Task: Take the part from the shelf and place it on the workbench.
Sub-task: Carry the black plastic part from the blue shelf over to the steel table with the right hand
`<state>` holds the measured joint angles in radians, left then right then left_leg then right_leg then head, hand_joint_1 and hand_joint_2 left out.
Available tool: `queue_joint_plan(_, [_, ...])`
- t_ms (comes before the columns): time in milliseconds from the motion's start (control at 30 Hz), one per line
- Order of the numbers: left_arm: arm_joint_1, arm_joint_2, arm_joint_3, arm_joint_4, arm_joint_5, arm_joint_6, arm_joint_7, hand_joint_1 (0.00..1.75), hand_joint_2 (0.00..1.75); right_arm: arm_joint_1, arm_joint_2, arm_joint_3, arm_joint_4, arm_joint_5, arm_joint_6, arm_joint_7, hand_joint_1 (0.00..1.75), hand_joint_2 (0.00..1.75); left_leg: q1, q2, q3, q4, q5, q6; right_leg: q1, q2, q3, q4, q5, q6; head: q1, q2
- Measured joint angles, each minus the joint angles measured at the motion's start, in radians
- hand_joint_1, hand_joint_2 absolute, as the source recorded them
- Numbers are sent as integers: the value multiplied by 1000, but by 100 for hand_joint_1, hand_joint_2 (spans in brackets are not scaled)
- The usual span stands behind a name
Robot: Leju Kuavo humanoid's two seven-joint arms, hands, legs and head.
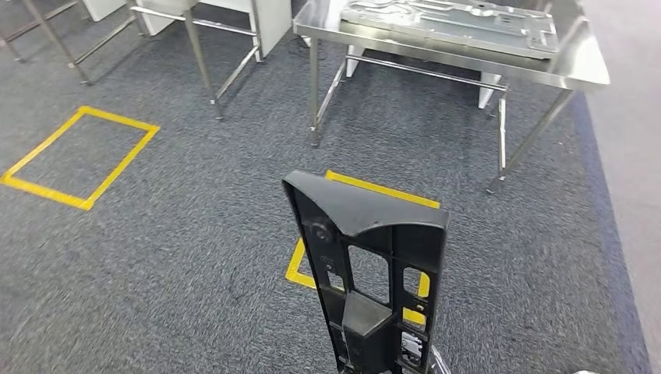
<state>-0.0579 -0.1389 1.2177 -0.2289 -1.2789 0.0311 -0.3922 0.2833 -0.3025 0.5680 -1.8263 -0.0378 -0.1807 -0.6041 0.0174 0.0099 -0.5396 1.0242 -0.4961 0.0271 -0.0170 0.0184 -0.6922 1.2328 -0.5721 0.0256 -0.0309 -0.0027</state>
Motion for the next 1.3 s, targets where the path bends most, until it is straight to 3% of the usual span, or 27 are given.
queue_joint_plan(33, [1,0,0,0,0,-1,0,0,0,-1,0,0,1,0,-1,1,175,175,-1,14,1,0,-2,0,-3,-9,-26,46,-13,2,0,0])
queue_joint_plan(67, [1,1,0,0,0,-1,0,0,0,-1,1,0,2,0,-2,1,175,175,-2,28,4,0,-5,-1,-4,-14,-37,63,-9,3,0,0])
queue_joint_plan(100, [1,1,0,0,0,-2,0,0,0,-1,1,0,3,0,-2,2,175,175,-2,42,7,0,-9,-2,-5,-18,-29,45,12,3,0,0])
queue_joint_plan(133, [0,1,0,0,0,-3,0,0,0,-1,1,0,3,1,-3,3,175,175,-2,54,13,0,-13,-5,-5,-27,-1,-10,47,1,0,0])
queue_joint_plan(200, [-1,0,0,0,-1,-5,0,0,0,-2,1,0,4,2,-2,4,175,175,-4,77,25,0,-22,-12,3,-72,68,-140,98,-10,0,0])
queue_joint_plan(267, [-2,0,0,0,-1,-6,0,0,0,-4,1,0,4,2,-2,4,175,175,-7,94,33,-3,-30,-23,13,-98,97,-196,107,-20,0,0])
queue_joint_plan(333, [-4,0,0,0,-1,-7,0,0,0,-3,1,0,4,4,-4,6,175,175,-9,110,43,-10,-35,-34,14,-78,99,-200,106,-28,0,0])
queue_joint_plan(367, [-6,0,0,0,-1,-8,0,0,0,-2,1,0,4,6,-7,8,175,175,-8,101,48,-8,-40,-41,11,-70,104,-207,107,-33,0,0])
queue_joint_plan(433, [-8,1,0,0,0,-12,-2,0,0,-4,1,0,4,15,-15,13,175,175,-7,55,30,45,-77,-49,4,-55,114,-220,110,-43,0,0])
queue_joint_plan(500, [-5,1,0,0,2,-15,-3,0,0,-9,0,0,4,23,-21,16,175,175,-5,10,-36,173,-139,-52,4,-43,118,-223,108,-50,0,0])
queue_joint_plan(533, [-2,1,0,0,3,-16,-3,0,0,-10,-1,0,5,26,-23,17,175,175,-5,3,-71,233,-158,-51,6,-36,118,-222,106,-53,0,0])
queue_joint_plan(567, [1,2,0,0,4,-17,-3,0,0,-10,-1,0,6,27,-23,18,175,175,-6,0,-94,265,-156,-50,8,-28,120,-220,103,-54,0,0])
queue_joint_plan(600, [3,2,0,0,4,-18,-3,0,0,-10,-1,0,7,29,-24,18,175,175,-6,-1,-100,259,-134,-48,9,-21,122,-218,101,-55,0,0])
queue_joint_plan(633, [3,3,0,0,5,-20,-3,0,0,-10,-1,0,7,30,-25,18,175,175,-7,-1,-88,218,-95,-44,11,-15,126,-216,97,-54,0,0])
queue_joint_plan(667, [3,4,0,0,6,-22,-3,0,0,-10,-1,0,8,31,-26,19,175,175,-8,-1,-66,153,-51,-38,11,-10,130,-213,91,-52,0,0])
queue_joint_plan(733, [0,6,1,0,7,-26,-3,0,0,-11,-1,0,9,34,-34,19,175,175,-13,-3,-26,47,-4,-27,15,-5,134,-206,81,-44,0,0])
queue_joint_plan(767, [-1,6,1,0,8,-27,-2,0,0,-12,-1,0,9,35,-38,19,175,175,-15,-4,-17,20,0,-21,15,-3,134,-204,79,-38,0,0])
queue_joint_plan(900, [0,6,1,0,6,-29,0,0,0,-15,1,0,12,46,-53,25,175,175,-12,-3,-2,-2,-3,2,13,-4,127,-174,75,-14,0,0])
queue_joint_plan(967, [-1,6,1,0,4,-30,0,0,0,-19,5,0,13,57,-62,30,175,175,-10,-2,8,-6,-2,8,7,-9,86,-93,32,-4,0,0])
queue_joint_plan(1033, [-1,7,1,0,2,-30,1,0,0,-22,5,0,17,68,-74,37,175,175,-9,-2,12,-6,-7,10,1,-12,20,19,-15,4,0,0])
queue_joint_plan(1067, [-1,7,1,0,1,-31,1,0,0,-23,5,0,21,72,-80,40,175,175,-9,-2,16,-6,-10,10,-2,-13,-5,51,-20,8,0,0])
queue_joint_plan(1100, [0,8,1,0,-1,-31,2,0,0,-23,5,0,23,76,-86,44,175,175,-9,-3,21,-6,-15,8,-4,-14,-13,51,-6,9,0,0])
queue_joint_plan(1133, [0,8,1,0,-2,-31,2,0,0,-23,5,0,26,78,-91,47,175,175,-9,-3,29,-6,-21,6,-6,-15,-4,16,26,9,0,0])
queue_joint_plan(1200, [1,8,1,0,-4,-32,3,0,0,-27,5,0,29,88,-102,55,175,175,-8,-3,46,-7,-33,-1,-6,-20,42,-104,102,2,0,0])
queue_joint_plan(1233, [0,8,1,0,-5,-32,3,0,0,-30,6,0,32,96,-109,61,175,175,-9,-3,51,-8,-38,-5,-2,-24,59,-152,112,-4,0,0])
queue_joint_plan(1300, [-1,8,1,0,-6,-32,4,0,0,-34,7,0,37,109,-125,71,175,175,-10,-1,56,-9,-44,-18,6,-28,69,-186,105,-19,0,0])
